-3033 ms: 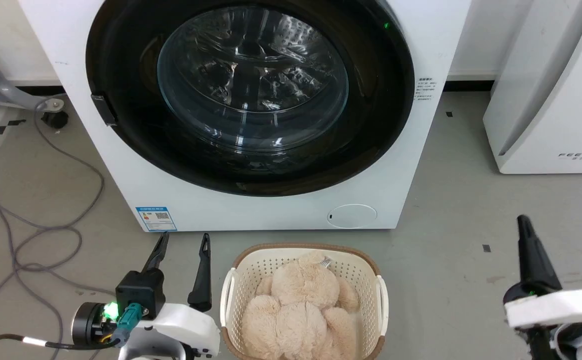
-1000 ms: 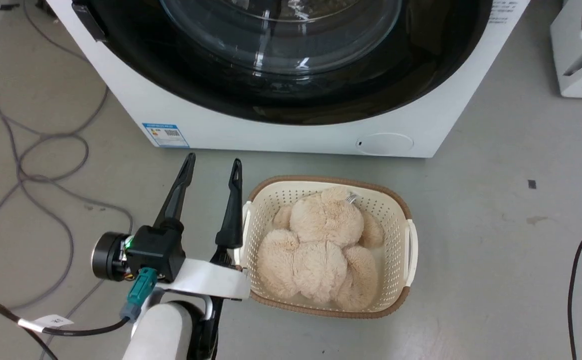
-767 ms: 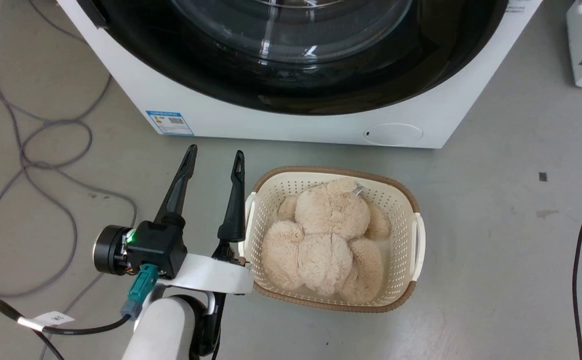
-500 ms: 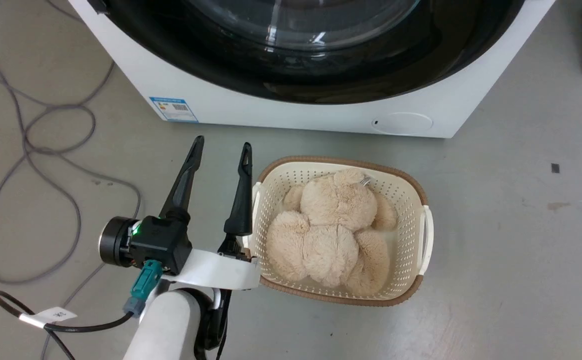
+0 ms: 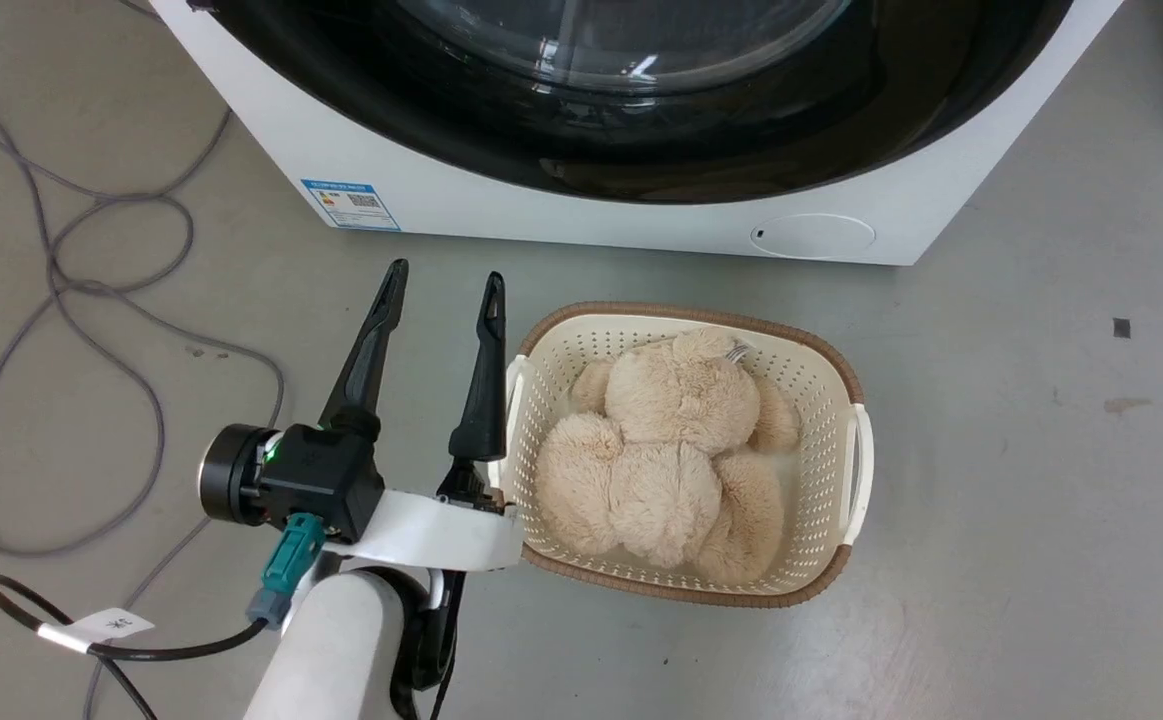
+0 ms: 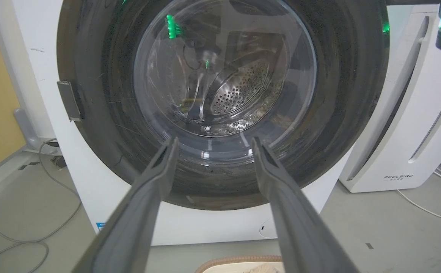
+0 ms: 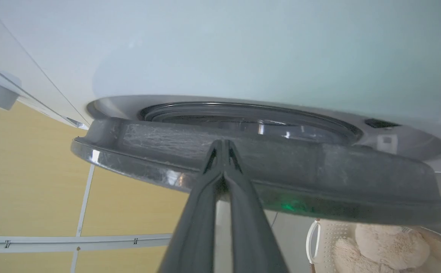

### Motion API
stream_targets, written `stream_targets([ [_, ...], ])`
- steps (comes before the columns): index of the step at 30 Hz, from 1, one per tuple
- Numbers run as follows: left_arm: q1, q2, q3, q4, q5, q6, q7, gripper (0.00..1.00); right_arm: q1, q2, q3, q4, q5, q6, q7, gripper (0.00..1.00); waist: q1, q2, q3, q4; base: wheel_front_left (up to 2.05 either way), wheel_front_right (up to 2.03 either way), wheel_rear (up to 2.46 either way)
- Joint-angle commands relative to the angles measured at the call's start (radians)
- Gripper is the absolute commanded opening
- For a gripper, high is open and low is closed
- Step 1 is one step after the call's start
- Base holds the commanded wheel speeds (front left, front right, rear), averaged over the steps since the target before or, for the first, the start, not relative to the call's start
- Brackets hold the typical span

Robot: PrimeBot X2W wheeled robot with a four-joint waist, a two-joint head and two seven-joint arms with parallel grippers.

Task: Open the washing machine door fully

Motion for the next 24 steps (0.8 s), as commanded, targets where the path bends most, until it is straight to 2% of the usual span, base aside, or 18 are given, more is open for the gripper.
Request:
stream_targets([
  [1, -0.011, 0.001, -0.001, 0.003, -0.003, 0.002, -0.006, 1.0, 0.018, 0.015, 0.005, 0.004, 0.004, 0.001, 0.021, 0.0, 0.0, 0.0, -0.002, -0.001, 0.0, 0.0, 0.0],
  [6, -0.008, 0.001, -0.005, 0.008, -0.002, 0.003, -0.006, 1.0, 0.028, 0.018, 0.025, -0.015, -0.028, 0.001, -0.043, 0.0, 0.0, 0.0, -0.006, -0.006, 0.0, 0.0, 0.0],
  [8, -0.009, 0.001, -0.007, 0.01, -0.004, 0.003, -0.006, 1.0, 0.049, 0.023, 0.008, -0.037, -0.002, 0.001, 0.001, 0.0, 0.0, 0.0, -0.009, -0.005, 0.0, 0.0, 0.0],
  [18, -0.008, 0.001, -0.017, 0.021, -0.009, 0.005, -0.006, 1.0, 0.105, 0.014, -0.004, -0.085, 0.012, 0.001, 0.021, 0.0, 0.0, 0.0, -0.025, 0.002, 0.0, 0.0, 0.0],
  [24, 0.016, 0.001, -0.024, 0.047, -0.013, 0.002, -0.006, 1.0, 0.191, 0.011, -0.003, -0.123, 0.028, 0.001, 0.054, 0.0, 0.0, 0.0, -0.086, 0.016, 0.0, 0.0, 0.0],
])
